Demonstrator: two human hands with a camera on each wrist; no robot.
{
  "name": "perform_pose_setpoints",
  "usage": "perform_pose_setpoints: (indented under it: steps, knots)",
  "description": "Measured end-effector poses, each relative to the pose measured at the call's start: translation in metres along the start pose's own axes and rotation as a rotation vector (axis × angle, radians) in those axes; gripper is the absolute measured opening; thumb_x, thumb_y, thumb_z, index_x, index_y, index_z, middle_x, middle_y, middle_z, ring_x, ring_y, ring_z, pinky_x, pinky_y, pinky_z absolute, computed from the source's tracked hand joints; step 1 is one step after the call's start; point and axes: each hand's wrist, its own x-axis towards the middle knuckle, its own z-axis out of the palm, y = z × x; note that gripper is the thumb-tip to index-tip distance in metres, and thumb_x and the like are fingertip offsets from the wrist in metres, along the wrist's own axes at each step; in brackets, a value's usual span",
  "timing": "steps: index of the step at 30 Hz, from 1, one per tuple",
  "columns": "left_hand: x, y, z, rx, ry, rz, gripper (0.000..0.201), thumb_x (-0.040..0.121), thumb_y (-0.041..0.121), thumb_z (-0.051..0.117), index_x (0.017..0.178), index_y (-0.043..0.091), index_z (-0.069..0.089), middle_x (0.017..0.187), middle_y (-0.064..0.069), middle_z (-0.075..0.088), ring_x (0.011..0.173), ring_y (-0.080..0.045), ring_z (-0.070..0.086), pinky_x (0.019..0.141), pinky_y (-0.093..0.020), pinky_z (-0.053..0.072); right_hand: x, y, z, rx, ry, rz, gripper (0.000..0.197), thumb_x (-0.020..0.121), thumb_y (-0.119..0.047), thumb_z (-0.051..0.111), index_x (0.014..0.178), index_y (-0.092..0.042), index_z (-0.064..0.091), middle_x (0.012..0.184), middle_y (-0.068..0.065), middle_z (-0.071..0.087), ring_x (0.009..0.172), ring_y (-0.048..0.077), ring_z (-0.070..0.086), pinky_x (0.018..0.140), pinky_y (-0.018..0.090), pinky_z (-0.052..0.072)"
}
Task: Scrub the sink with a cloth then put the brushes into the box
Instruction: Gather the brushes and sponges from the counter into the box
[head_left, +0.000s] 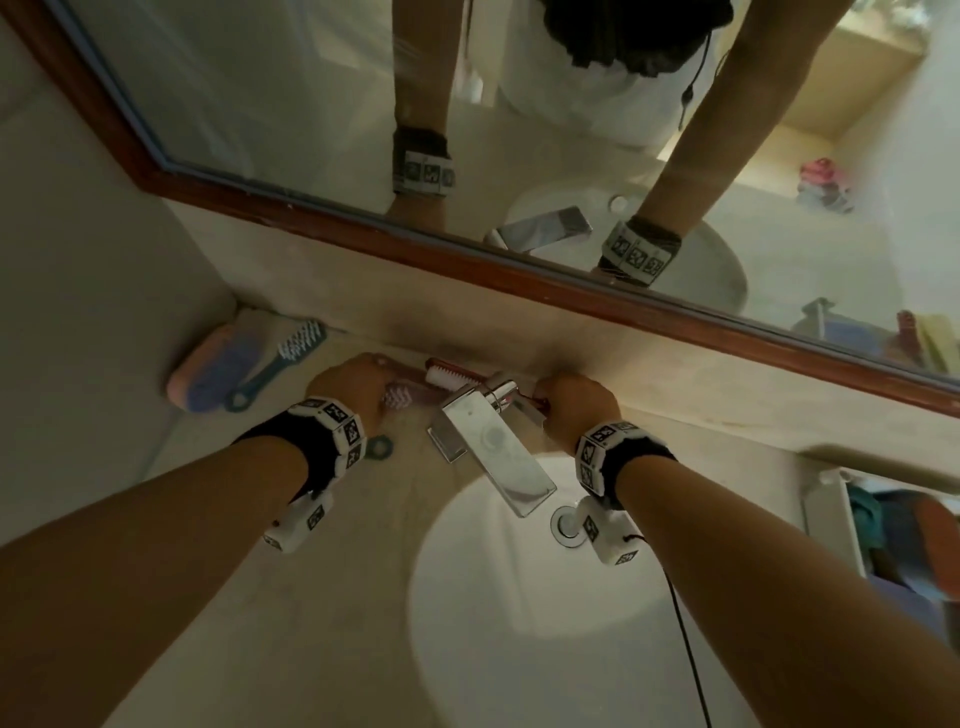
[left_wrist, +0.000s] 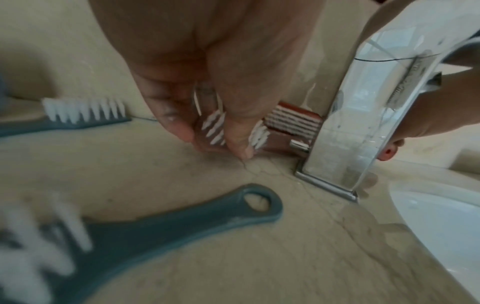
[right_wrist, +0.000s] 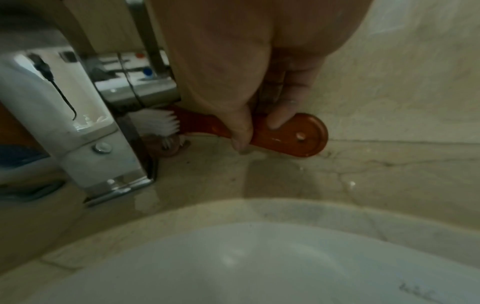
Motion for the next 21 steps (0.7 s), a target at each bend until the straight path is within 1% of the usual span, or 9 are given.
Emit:
perform_pose_setpoints:
  steps: [3, 5, 7, 9, 12, 14, 17, 19, 21]
  knots:
    - [-0.005, -0.008, -0.015, -0.046, -0.023, -0.035, 0.033, 0.097, 0.029, 0.050, 0.124, 0.014, 0.059, 0.124, -0.009, 0.060, 0.108, -0.028, 0.058, 0.094, -0.034, 0.046, -0.009, 0.008, -0.012, -0.024, 0.053, 0.011, 0.019, 0.091, -0.021, 0.056, 0.104, -0.024, 0.068, 0.102, 0.002, 0.067, 0.094, 0.026, 0.063, 0.074, 0.031, 0.048]
    - [-0.011, -0.011, -0.030, -0.086, 0.011, -0.058, 0.018, 0.094, 0.026, 0.056, 0.105, 0.014, 0.063, 0.109, -0.010, 0.064, 0.096, -0.028, 0.058, 0.086, -0.034, 0.047, -0.016, 0.014, -0.023, -0.057, 0.083, 0.010, 0.016, 0.091, -0.022, 0.056, 0.103, -0.023, 0.068, 0.102, 0.003, 0.065, 0.095, 0.026, 0.062, 0.072, 0.030, 0.045]
    - [-0.021, -0.011, -0.050, -0.183, 0.062, -0.091, 0.006, 0.093, 0.024, 0.060, 0.092, 0.018, 0.058, 0.101, -0.009, 0.063, 0.087, -0.026, 0.056, 0.079, -0.034, 0.046, -0.024, 0.018, -0.038, -0.102, 0.119, 0.003, 0.014, 0.090, -0.021, 0.057, 0.101, -0.021, 0.067, 0.102, 0.003, 0.064, 0.094, 0.026, 0.063, 0.071, 0.030, 0.044]
    - [-0.037, -0.009, -0.068, -0.178, 0.142, -0.126, 0.015, 0.092, 0.032, 0.062, 0.096, 0.019, 0.056, 0.095, -0.002, 0.057, 0.086, -0.025, 0.055, 0.073, -0.031, 0.042, -0.033, 0.021, -0.054, -0.115, 0.157, -0.011, 0.011, 0.090, -0.019, 0.058, 0.099, -0.020, 0.065, 0.101, 0.003, 0.064, 0.095, 0.026, 0.063, 0.072, 0.032, 0.046]
    - [-0.063, -0.002, -0.095, -0.226, 0.293, -0.147, 0.031, 0.082, 0.045, 0.071, 0.099, 0.020, 0.062, 0.099, -0.005, 0.057, 0.097, -0.029, 0.058, 0.079, -0.030, 0.042, -0.052, 0.022, -0.077, -0.122, 0.211, -0.067, 0.009, 0.090, -0.019, 0.057, 0.097, -0.019, 0.063, 0.097, 0.003, 0.065, 0.089, 0.026, 0.064, 0.066, 0.031, 0.046]
    - [-0.081, 0.008, -0.112, -0.260, 0.373, -0.137, 0.035, 0.080, 0.042, 0.074, 0.099, 0.014, 0.066, 0.103, -0.009, 0.061, 0.099, -0.029, 0.058, 0.083, -0.031, 0.042, -0.065, 0.022, -0.093, -0.120, 0.247, -0.105, 0.010, 0.090, -0.020, 0.056, 0.098, -0.020, 0.062, 0.095, 0.002, 0.065, 0.086, 0.026, 0.065, 0.063, 0.030, 0.043]
    - [-0.113, 0.025, -0.140, -0.413, 0.509, -0.134, 0.033, 0.076, 0.032, 0.080, 0.099, 0.010, 0.071, 0.102, -0.008, 0.065, 0.098, -0.026, 0.060, 0.083, -0.029, 0.046, -0.087, 0.022, -0.117, -0.132, 0.274, -0.150, 0.013, 0.090, -0.025, 0.054, 0.102, -0.021, 0.058, 0.097, 0.001, 0.061, 0.087, 0.025, 0.062, 0.064, 0.031, 0.043]
    - [-0.134, 0.034, -0.154, -0.403, 0.567, -0.133, 0.031, 0.076, 0.028, 0.080, 0.100, 0.011, 0.072, 0.098, -0.006, 0.066, 0.097, -0.024, 0.062, 0.076, -0.025, 0.042, -0.105, 0.021, -0.131, -0.143, 0.288, -0.183, 0.014, 0.091, -0.026, 0.053, 0.104, -0.021, 0.056, 0.099, 0.001, 0.061, 0.087, 0.024, 0.061, 0.065, 0.031, 0.042]
    - [-0.153, 0.040, -0.168, -0.399, 0.571, -0.115, 0.025, 0.077, 0.028, 0.078, 0.093, 0.010, 0.072, 0.088, -0.006, 0.065, 0.090, -0.025, 0.063, 0.068, -0.024, 0.039, -0.125, 0.020, -0.144, -0.119, 0.307, -0.215, 0.015, 0.092, -0.024, 0.052, 0.107, -0.020, 0.054, 0.103, 0.002, 0.059, 0.089, 0.025, 0.059, 0.065, 0.032, 0.040]
